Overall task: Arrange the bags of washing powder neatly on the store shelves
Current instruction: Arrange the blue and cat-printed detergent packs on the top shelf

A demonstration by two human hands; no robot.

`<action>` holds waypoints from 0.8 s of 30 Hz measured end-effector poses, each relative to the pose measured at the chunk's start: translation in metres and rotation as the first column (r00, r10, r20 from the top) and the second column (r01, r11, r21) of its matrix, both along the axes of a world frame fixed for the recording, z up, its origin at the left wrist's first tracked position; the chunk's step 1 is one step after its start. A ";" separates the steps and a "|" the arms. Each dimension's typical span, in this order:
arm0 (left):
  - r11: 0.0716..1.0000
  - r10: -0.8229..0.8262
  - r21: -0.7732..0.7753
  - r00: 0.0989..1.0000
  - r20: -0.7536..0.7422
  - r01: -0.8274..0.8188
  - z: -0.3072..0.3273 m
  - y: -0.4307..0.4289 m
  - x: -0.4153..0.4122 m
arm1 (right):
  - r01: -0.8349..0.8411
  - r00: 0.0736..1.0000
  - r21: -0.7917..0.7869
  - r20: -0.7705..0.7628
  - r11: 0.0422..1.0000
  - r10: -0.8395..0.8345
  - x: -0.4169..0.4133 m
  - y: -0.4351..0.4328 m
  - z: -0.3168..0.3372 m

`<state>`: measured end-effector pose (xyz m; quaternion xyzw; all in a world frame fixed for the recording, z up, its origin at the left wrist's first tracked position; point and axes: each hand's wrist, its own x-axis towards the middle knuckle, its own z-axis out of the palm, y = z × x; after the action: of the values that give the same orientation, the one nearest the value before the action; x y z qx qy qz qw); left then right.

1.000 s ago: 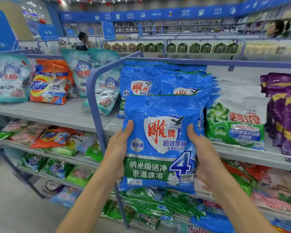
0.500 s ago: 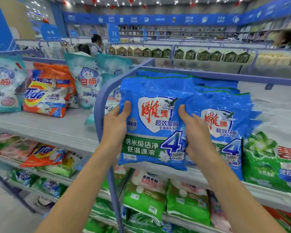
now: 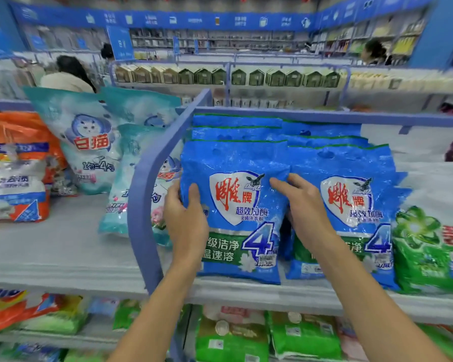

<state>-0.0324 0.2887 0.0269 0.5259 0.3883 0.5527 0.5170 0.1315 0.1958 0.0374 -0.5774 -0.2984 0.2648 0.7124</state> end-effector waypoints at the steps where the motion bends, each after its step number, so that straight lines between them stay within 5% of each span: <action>1: 1.000 -0.013 0.021 1.000 -0.016 0.014 -0.003 -0.003 -0.002 | -0.002 1.000 0.004 -0.011 1.000 0.002 0.001 -0.001 0.003; 7: 0.986 -0.163 0.008 0.964 -0.211 0.169 -0.014 -0.017 -0.018 | 0.054 0.987 0.062 -0.157 0.997 -0.043 -0.003 0.010 0.026; 11: 0.990 -0.137 0.013 0.968 -0.210 0.143 -0.022 -0.019 -0.014 | 0.135 0.972 0.073 -0.203 0.988 -0.118 -0.008 0.010 0.013; 16: 0.974 -0.226 -0.025 0.966 -0.124 0.224 -0.022 -0.026 -0.024 | 0.243 0.955 -0.067 0.189 0.968 -0.227 -0.034 -0.035 -0.002; 21: 0.913 -0.371 -0.043 0.779 -0.506 0.407 -0.042 -0.040 -0.051 | 0.210 0.886 -0.467 0.463 0.859 0.036 -0.073 -0.071 -0.050; 24: 0.926 -0.339 -0.060 0.752 -0.565 0.372 -0.045 -0.035 -0.051 | 0.237 0.874 -0.506 0.484 0.829 0.046 -0.076 -0.067 -0.053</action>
<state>-0.0831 0.2540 -0.0182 0.7441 0.4009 0.2738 0.4590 0.0560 0.1289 -0.0157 -0.8190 -0.3448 0.1519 0.4327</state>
